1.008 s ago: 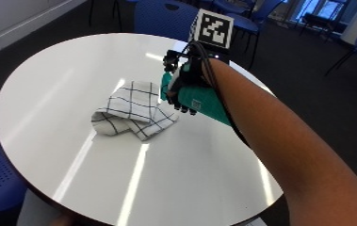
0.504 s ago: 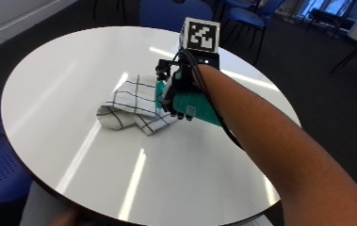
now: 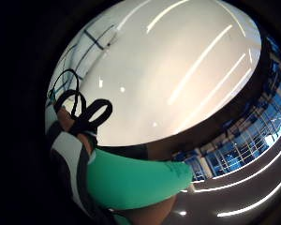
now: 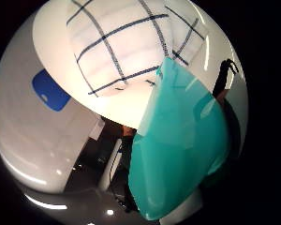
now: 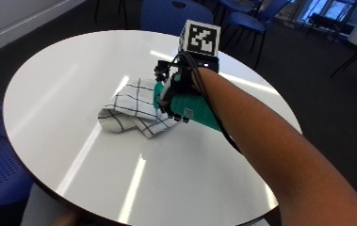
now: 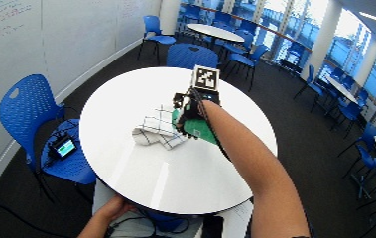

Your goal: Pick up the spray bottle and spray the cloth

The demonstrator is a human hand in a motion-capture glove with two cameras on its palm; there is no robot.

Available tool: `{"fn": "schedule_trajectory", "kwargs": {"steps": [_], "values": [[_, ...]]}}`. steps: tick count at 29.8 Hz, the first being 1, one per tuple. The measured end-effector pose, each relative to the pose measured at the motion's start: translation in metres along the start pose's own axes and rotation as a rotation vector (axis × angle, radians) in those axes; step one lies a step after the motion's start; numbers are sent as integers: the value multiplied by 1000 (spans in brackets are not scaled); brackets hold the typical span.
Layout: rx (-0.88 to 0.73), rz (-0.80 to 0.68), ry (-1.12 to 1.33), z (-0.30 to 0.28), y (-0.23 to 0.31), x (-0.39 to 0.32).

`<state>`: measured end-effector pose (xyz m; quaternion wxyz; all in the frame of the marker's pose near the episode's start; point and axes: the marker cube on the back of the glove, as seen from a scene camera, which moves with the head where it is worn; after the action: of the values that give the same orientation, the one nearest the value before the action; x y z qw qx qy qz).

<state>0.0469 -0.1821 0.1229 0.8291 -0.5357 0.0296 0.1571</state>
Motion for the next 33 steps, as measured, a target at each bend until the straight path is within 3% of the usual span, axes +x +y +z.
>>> {"fn": "schedule_trajectory", "kwargs": {"steps": [14,19,28,33], "values": [[47,-175,-187,-10,17,-16],[113,-346,-382,-21,27,-31],[411,-621,-970,-35,58,-72],[695,-685,-1250,-45,73,-84]]}}
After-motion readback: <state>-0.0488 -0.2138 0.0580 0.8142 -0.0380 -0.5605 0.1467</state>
